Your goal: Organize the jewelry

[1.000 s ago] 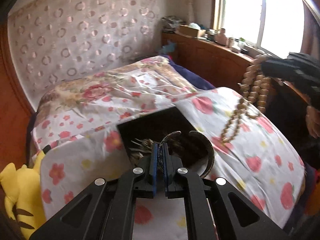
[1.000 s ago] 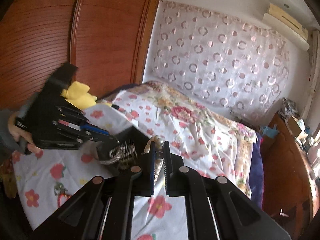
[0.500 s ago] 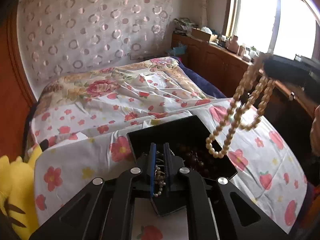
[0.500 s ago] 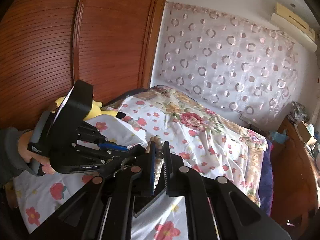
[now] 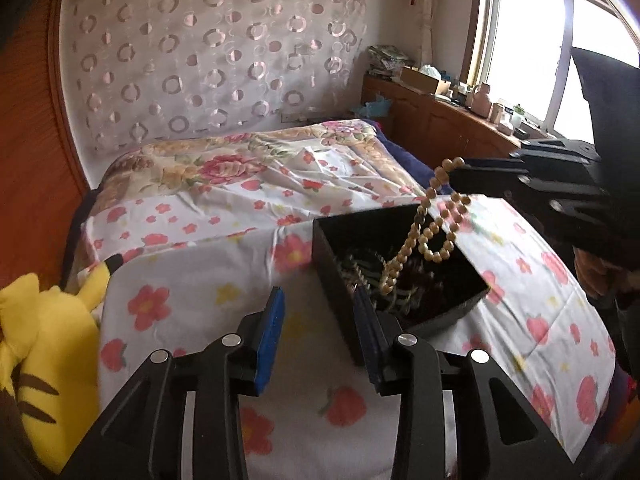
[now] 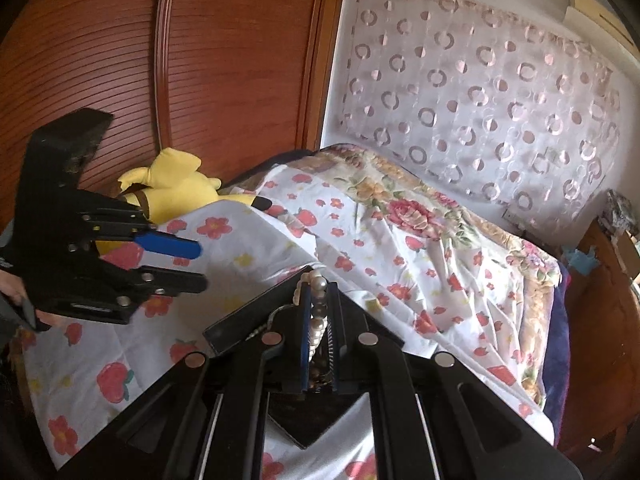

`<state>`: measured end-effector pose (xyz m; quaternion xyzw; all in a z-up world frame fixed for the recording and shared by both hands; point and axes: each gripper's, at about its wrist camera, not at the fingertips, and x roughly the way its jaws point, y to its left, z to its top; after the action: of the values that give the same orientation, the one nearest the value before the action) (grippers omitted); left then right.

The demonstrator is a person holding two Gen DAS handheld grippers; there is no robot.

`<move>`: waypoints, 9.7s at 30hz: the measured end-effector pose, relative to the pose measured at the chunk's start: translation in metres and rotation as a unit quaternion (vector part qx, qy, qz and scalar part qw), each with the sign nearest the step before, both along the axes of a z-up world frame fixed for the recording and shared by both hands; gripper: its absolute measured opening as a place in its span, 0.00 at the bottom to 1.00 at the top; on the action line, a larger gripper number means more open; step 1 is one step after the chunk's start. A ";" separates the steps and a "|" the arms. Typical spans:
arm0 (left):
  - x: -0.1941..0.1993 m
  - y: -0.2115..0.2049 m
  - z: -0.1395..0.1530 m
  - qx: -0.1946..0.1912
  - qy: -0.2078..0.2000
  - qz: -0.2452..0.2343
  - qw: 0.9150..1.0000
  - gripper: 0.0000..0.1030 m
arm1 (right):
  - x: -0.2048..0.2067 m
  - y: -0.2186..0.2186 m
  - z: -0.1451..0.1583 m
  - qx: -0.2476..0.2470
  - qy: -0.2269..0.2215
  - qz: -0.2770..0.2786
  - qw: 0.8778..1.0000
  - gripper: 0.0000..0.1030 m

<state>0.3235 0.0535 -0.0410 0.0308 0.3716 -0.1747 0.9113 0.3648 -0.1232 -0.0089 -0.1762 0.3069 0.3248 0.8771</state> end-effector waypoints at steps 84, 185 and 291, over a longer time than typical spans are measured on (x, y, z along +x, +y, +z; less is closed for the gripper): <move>-0.124 -0.023 -0.016 -0.024 0.007 -0.063 0.998 0.12 | -0.172 -0.088 -0.055 0.054 0.110 -0.022 0.992 0.03; -0.089 -0.001 -0.021 -0.006 -0.029 0.042 0.999 0.68 | -0.100 -0.015 -0.068 -0.004 0.101 0.016 0.995 0.04; -0.252 -0.063 0.044 0.018 -0.149 0.159 0.976 0.93 | -0.271 -0.123 -0.001 0.126 -0.059 -0.285 0.948 0.98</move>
<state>0.0715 -0.0090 0.0029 0.0130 0.2344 -0.0140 0.9720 0.0937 -0.2465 -0.0098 0.0117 0.2482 0.0862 0.9648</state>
